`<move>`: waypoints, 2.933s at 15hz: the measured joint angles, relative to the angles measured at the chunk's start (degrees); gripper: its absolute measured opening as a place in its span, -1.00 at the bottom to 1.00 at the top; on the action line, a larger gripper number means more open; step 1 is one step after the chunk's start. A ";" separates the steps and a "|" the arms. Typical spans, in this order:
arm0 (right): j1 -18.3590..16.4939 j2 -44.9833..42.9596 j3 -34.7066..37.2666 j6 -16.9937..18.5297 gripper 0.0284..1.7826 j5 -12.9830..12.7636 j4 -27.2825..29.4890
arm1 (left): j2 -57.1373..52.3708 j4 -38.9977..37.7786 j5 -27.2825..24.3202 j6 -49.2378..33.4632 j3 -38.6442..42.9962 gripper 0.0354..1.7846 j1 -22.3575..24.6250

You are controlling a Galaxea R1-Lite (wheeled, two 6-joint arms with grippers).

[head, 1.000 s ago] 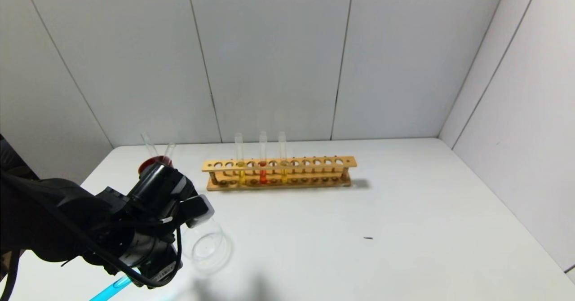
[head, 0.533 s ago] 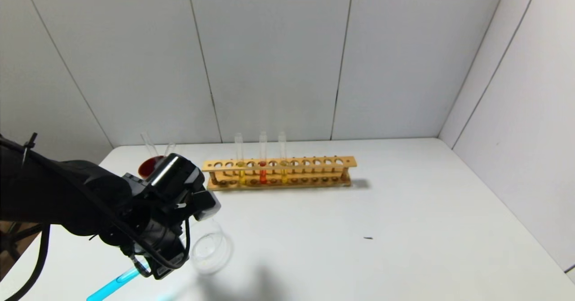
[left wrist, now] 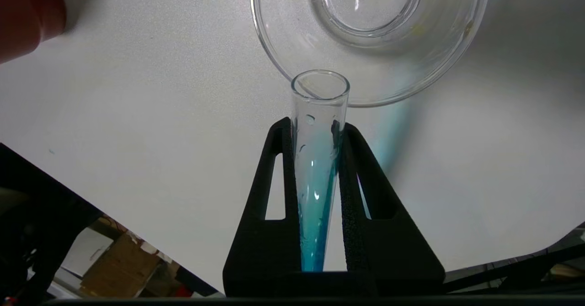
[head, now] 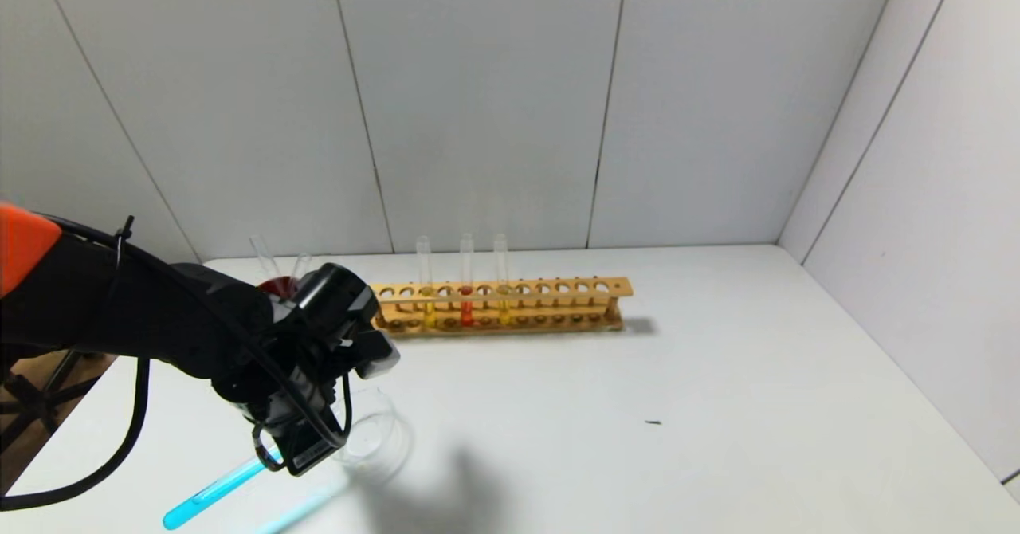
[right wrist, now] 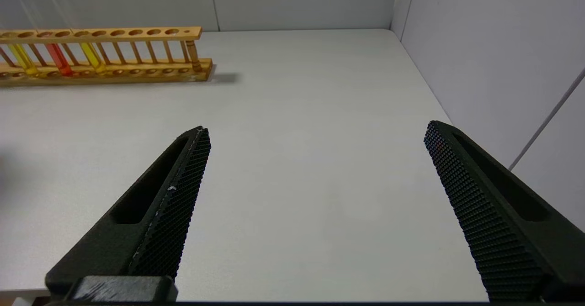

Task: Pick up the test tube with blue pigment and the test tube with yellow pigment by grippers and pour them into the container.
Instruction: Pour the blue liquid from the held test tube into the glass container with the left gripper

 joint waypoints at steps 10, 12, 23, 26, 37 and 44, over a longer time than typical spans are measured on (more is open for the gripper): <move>-0.02 0.00 0.00 0.00 0.92 0.02 0.00 | 3.72 9.18 0.37 -0.20 -6.85 -0.69 -0.09; 0.00 0.00 0.00 -0.02 0.92 0.02 0.00 | 4.27 11.58 0.41 -0.07 -8.48 -0.69 -0.15; -0.02 0.00 0.00 -0.02 0.92 0.00 0.00 | 6.67 19.63 1.41 -0.28 -14.88 -0.69 -0.78; 0.00 0.00 0.00 0.02 0.92 0.02 -0.02 | 8.52 23.98 1.77 -0.46 -19.29 -0.69 -1.50; 0.00 0.00 0.00 0.00 0.92 0.02 0.00 | 15.57 37.49 7.61 -1.02 -29.90 -0.69 -3.71; 0.00 0.00 0.00 -0.02 0.92 0.02 0.02 | 20.26 40.91 10.01 -2.34 -33.56 -0.69 -7.07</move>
